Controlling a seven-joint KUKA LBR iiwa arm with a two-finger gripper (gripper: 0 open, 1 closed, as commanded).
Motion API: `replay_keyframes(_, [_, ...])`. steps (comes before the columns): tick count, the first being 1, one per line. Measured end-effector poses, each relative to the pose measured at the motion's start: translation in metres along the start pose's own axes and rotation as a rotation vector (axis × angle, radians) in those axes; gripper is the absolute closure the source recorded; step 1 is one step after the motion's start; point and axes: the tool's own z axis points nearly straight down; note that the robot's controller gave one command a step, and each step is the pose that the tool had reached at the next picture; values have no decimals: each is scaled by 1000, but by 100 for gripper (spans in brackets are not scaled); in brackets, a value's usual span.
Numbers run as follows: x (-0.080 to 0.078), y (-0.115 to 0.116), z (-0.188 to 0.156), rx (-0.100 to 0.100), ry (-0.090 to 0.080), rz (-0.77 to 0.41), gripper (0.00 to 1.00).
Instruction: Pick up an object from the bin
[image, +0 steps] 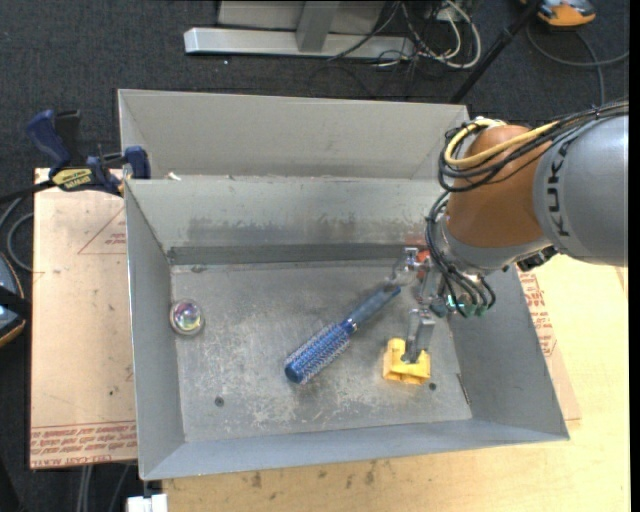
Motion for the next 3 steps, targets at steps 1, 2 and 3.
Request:
replay_keyframes(1, [-31, 58, 57, 1, -16, -102, 0])
replay_keyframes(2, [-33, 57, 53, 1, -25, -99, 100])
replay_keyframes(3, [-64, 47, -73, 2, -18, -125, 100])
